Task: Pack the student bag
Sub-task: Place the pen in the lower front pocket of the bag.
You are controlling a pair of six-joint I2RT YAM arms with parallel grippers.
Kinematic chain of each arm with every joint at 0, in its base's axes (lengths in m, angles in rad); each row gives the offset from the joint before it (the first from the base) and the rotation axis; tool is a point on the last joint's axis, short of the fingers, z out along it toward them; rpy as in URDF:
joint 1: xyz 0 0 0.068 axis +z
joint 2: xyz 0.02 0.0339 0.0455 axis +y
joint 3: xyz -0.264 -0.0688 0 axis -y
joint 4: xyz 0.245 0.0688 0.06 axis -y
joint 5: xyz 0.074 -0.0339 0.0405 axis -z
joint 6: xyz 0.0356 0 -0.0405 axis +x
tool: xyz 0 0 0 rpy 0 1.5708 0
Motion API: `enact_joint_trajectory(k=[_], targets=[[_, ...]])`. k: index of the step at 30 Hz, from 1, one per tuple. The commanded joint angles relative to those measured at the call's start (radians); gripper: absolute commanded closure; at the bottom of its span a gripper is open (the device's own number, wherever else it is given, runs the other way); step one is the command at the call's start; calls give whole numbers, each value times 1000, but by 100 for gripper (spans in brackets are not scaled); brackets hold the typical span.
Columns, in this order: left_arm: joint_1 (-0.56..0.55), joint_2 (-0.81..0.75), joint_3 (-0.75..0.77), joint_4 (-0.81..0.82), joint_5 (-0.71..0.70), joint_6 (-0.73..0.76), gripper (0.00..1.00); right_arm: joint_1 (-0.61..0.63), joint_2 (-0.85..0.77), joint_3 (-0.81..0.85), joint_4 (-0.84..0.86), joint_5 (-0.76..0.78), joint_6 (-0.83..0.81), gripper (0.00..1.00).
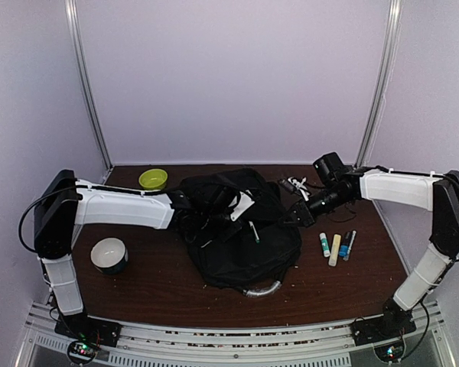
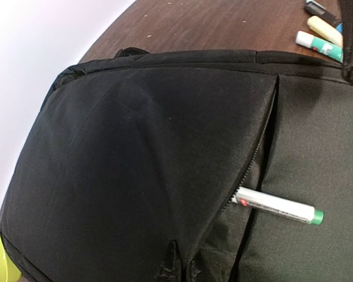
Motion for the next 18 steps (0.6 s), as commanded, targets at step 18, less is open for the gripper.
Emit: enact_joint_trajectory(k=[18], targets=[[63, -113, -32, 17, 381, 35, 100, 358, -119, -76, 2, 487, -613, 100]])
